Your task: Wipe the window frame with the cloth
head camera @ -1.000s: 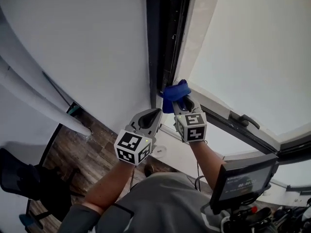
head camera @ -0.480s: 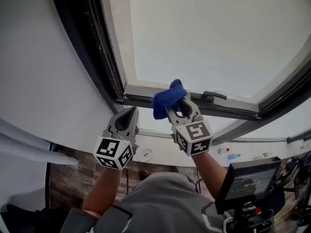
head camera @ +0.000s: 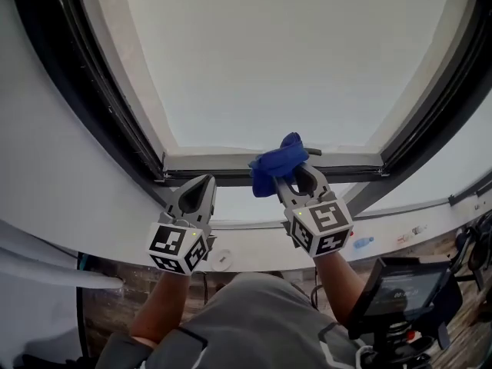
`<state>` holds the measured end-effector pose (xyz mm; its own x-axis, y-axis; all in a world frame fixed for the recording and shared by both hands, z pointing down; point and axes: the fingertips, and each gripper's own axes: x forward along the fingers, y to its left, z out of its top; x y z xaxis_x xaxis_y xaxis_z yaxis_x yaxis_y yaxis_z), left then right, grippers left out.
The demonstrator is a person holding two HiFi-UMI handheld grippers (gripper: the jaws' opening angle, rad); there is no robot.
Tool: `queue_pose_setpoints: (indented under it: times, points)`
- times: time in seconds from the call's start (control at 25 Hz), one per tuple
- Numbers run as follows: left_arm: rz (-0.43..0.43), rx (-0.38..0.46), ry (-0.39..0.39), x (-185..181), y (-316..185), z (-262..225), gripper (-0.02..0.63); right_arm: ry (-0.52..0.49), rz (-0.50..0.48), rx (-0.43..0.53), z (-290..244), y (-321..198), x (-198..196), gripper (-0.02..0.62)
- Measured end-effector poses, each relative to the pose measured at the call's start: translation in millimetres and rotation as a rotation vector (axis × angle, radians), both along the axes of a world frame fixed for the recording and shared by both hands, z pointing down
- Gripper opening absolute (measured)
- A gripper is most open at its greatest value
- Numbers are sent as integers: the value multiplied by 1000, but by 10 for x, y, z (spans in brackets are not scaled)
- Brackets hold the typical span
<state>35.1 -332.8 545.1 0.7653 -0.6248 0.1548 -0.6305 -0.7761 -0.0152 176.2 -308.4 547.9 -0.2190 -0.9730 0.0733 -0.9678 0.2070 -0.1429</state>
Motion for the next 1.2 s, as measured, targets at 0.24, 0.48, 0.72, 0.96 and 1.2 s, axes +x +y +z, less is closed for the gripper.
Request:
queue_pose_setpoints:
  times: [0.24, 0.48, 0.72, 0.96, 1.2]
  points:
    - [5, 11, 1, 289, 52, -92, 8, -25, 18, 6, -44, 150, 337, 127]
    - [-26, 8, -12, 279, -18, -86, 6, -44, 34, 7, -3, 155, 484, 127]
    - [-13, 14, -22, 424, -39, -59, 6, -31, 52, -14, 86, 124, 589, 126]
    - [-12, 11, -21, 447, -71, -74, 6, -42, 58, -16, 67, 113, 610, 124]
    - [-9, 8, -20, 497, -84, -36, 6, -42, 66, -17, 100, 130, 667, 124]
